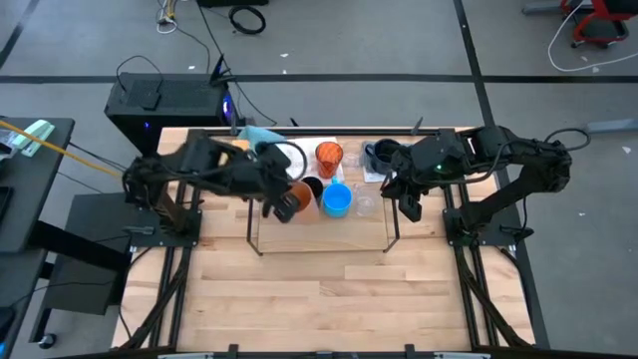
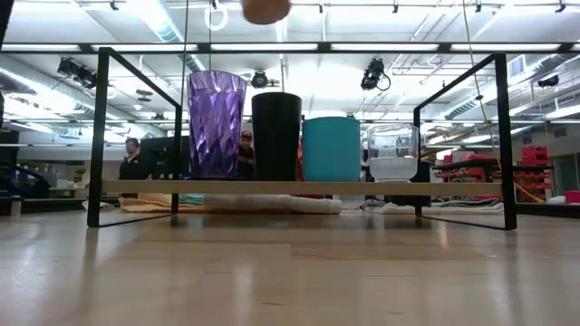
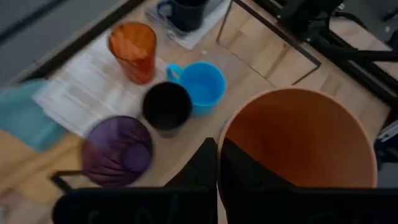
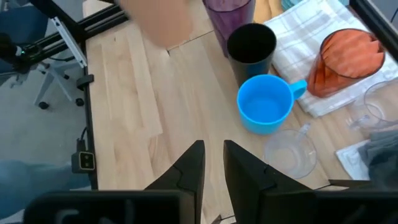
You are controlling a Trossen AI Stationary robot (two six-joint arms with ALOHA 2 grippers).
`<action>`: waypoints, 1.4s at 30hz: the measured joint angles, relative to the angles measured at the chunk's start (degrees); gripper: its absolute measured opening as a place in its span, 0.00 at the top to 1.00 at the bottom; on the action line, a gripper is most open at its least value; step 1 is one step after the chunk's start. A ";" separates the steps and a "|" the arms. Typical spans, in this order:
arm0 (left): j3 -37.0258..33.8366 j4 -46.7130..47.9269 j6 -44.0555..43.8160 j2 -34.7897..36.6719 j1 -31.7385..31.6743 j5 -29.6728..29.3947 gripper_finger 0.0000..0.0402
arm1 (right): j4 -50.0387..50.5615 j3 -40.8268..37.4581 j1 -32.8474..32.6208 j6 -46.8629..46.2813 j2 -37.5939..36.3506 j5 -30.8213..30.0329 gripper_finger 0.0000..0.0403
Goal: Stack small to large cups/mugs on shelf
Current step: Put the orange cup on the shelf
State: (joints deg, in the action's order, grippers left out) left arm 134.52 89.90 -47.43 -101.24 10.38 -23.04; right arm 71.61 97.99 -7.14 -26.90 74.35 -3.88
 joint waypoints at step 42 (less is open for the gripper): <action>-36.82 -0.93 -37.68 13.22 10.99 -2.22 0.98 | 1.38 -0.02 -2.05 2.42 0.00 0.04 0.84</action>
State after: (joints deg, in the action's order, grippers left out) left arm 97.70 88.97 -85.11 -88.02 21.37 -25.26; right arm 72.99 97.97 -9.19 -24.47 74.35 -3.84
